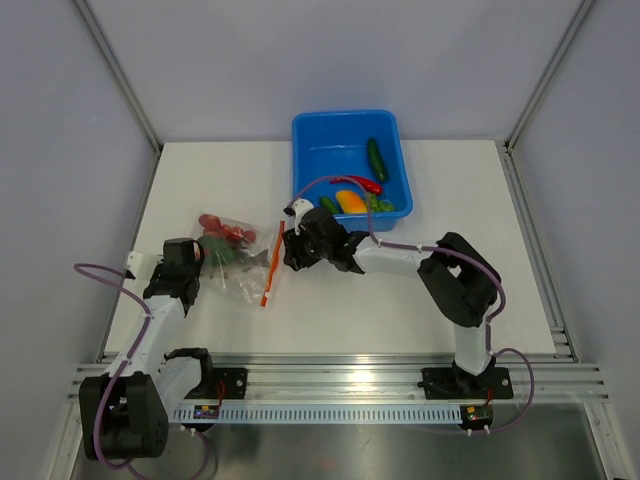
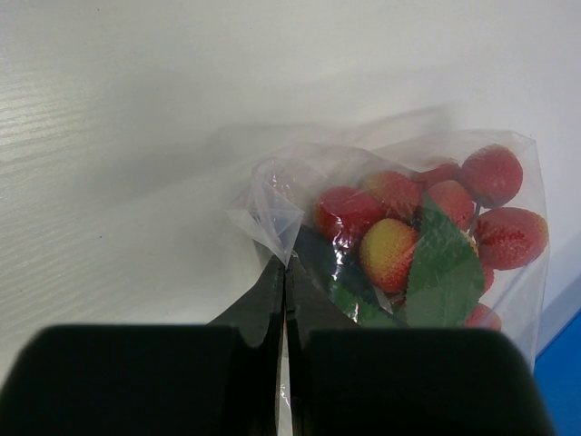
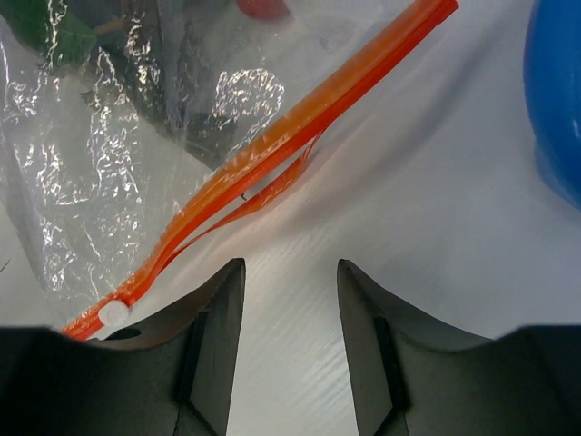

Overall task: Open the zip-top bag and remove the fake food
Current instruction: Pick up the fake fish from the zipper food storage bag.

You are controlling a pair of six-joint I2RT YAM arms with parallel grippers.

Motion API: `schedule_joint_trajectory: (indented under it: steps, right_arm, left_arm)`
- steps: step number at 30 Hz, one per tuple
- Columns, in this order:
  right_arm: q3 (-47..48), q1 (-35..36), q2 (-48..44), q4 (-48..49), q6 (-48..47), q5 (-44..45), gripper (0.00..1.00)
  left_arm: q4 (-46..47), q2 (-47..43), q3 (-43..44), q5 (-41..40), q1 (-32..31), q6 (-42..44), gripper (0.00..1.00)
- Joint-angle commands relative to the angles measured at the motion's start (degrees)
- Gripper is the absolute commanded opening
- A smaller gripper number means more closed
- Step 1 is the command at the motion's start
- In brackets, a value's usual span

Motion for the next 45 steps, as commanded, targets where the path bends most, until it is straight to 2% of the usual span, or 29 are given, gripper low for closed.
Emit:
schedule_joint_trajectory:
  steps: [1,16,26,37,40,45]
  right_arm:
    - [4.33,0.69,3.13,2.38,1.4,0.64,0.52]
    - [7.5,2.01,10.08,9.15,3.86,-0.85,0.56]
    - [6.45,2.28,12.37,17.76,4.57,-6.39,0.63]
    - [11.37,2.28,17.38,19.43,1.93,-10.77,0.64]
    - [12.77,2.28,18.61,19.88,2.1,-13.58,0.63]
    - [12.78,2.28,18.27,19.96,2.46,-14.65,0.43]
  left_arm:
    - [0.45,0.19,2.24,0.12,0.02,0.94,0.0]
    - [0.36,0.63,2.42,0.47,0.02,1.11,0.0]
    - [0.71,1.33,2.51,0.91,0.02,1.11,0.0]
    - [0.8,2.21,2.68,0.74,0.02,1.73,0.0]
    - [0.62,2.12,2.68,0.56,0.02,1.81,0.0]
    - [0.71,2.65,2.86,0.83,0.02,1.82,0.0]
